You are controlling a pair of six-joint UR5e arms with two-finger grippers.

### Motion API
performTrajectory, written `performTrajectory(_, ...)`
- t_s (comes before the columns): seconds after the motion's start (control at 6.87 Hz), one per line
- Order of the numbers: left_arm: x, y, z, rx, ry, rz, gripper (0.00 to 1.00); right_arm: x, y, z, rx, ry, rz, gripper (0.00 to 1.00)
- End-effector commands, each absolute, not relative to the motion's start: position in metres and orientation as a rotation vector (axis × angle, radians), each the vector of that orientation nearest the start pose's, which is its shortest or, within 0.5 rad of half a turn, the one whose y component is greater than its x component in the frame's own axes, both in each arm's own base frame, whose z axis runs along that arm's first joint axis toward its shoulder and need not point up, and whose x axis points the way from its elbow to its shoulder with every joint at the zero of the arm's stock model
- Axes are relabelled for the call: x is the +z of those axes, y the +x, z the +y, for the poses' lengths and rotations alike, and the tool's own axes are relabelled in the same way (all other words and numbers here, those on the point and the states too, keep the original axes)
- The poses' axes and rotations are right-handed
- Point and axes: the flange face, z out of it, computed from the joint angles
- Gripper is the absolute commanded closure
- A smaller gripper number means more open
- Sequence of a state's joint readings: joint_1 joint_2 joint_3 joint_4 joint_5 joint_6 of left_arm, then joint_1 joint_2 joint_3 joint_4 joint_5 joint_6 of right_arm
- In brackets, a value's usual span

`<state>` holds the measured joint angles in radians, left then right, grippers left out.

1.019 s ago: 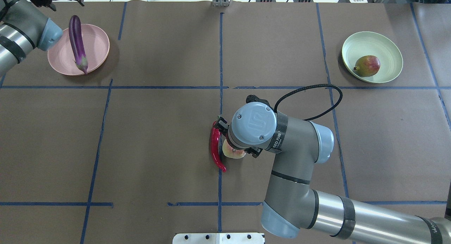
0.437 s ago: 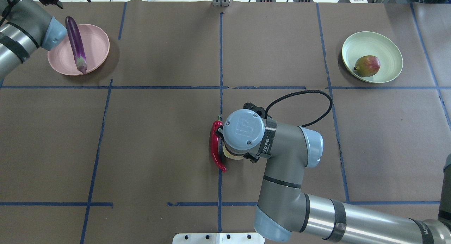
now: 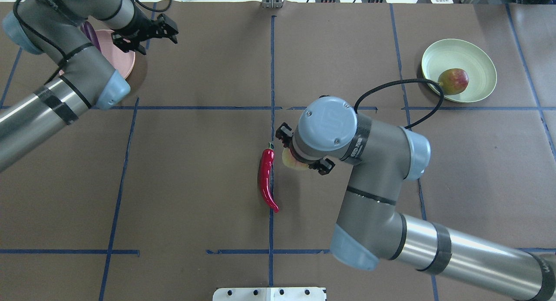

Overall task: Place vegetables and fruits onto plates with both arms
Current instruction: 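Carry the peach to the green plate while the left gripper nears the chili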

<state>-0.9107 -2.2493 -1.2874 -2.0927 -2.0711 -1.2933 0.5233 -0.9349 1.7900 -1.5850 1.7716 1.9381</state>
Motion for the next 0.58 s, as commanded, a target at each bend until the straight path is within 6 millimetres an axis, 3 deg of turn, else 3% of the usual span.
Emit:
performTrajectory(0.0, 0.261, 0.491, -0.544, -0.306, -0.009, 1.116, 0.0, 0.219, -0.383, -0.517, 0.694, -0.067, -0.886, 1.0)
performTrajectory(0.29, 0.243, 0.555, -0.487, -0.329, -0.006, 1.1, 0.0, 0.309, -0.291, -0.614, 0.62, -0.015, -0.76, 1.0)
performTrajectory(0.44, 0.231, 0.567, -0.477, -0.315, -0.017, 1.09, 0.0, 0.357, -0.262, -0.655, 0.563, -0.006, -0.713, 1.0)
